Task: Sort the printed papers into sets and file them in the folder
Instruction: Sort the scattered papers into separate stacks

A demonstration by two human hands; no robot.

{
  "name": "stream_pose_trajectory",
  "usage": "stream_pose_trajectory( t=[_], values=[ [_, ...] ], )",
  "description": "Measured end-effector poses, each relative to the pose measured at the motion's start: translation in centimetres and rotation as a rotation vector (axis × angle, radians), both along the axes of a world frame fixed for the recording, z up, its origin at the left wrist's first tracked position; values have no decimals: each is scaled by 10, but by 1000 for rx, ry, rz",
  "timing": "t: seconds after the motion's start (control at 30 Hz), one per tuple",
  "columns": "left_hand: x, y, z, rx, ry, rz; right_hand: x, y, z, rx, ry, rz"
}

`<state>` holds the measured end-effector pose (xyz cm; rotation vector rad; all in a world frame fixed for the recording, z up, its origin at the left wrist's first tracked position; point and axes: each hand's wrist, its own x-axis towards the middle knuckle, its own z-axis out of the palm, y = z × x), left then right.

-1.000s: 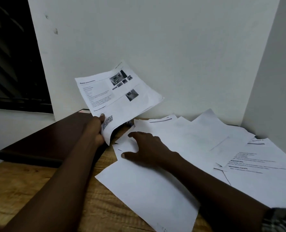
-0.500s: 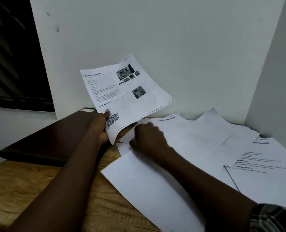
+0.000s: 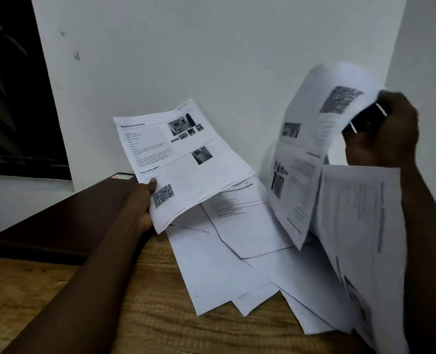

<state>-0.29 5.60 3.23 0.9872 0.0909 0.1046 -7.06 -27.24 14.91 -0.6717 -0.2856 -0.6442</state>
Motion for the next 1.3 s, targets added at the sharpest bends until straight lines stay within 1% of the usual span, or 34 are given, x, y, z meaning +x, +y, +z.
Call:
stream_pose_trajectory(
  t=[0.07, 0.13, 0.2, 0.3, 0.33, 0.4, 0.47, 0.53, 0.57, 0.6, 0.63, 0.7, 0.73, 0.77, 0.83, 0.97, 1.0, 1.13, 1.2, 1.3],
  values=[
    [1, 1, 1, 45, 46, -21, 2, -16, -6, 108, -36, 50],
    [0, -1, 2, 150, 70, -54, 5, -26, -19, 188, 5, 67],
    [0, -3, 3, 273, 75, -97, 14, -35, -41, 216, 174, 13],
    [-2, -3, 1, 382, 87, -156, 33, -50, -86, 60, 592, -189],
    [-2, -4, 0, 413, 71, -175, 38, -52, -100, 16, 676, -211],
    [-4, -8, 0, 501, 39, -210, 46, -51, -119, -76, 776, -292],
    [-5, -12, -1, 600, 32, -228, 52, -45, -126, -200, 802, -370],
    [-4, -14, -1, 666, 62, -224, 55, -34, -124, -312, 830, -257],
    [-3, -14, -1, 680, 81, -222, 55, -28, -123, -413, 856, -190],
    [-1, -14, -1, 689, 94, -213, 56, -23, -123, -566, 882, -155],
    [-1, -15, -1, 696, 102, -199, 58, -21, -125, -755, 900, -176],
    [-1, -17, -1, 713, 99, -155, 59, -15, -128, -1122, 908, -345],
    [0, -17, -2, 716, 93, -140, 59, -14, -129, -1246, 926, -443],
    [0, -18, -3, 723, 97, -141, 59, -13, -129, -1316, 947, -514],
    [0, -19, -6, 765, 121, -177, 61, -14, -131, -1357, 999, -514],
    [1, -22, -9, 927, 103, -210, 63, -12, -140, -1498, 1045, -356],
    [1, -22, -9, 935, 105, -218, 62, -11, -142, -1525, 1047, -349],
    [2, -19, -10, 907, 127, -248, 68, -9, -144, -1609, 1039, -434],
    [3, -19, -10, 879, 140, -255, 69, -8, -143, -1614, 1050, -455],
    [3, -15, -10, 842, 190, -263, 68, -14, -144, -1555, 1108, -436]
  ],
)
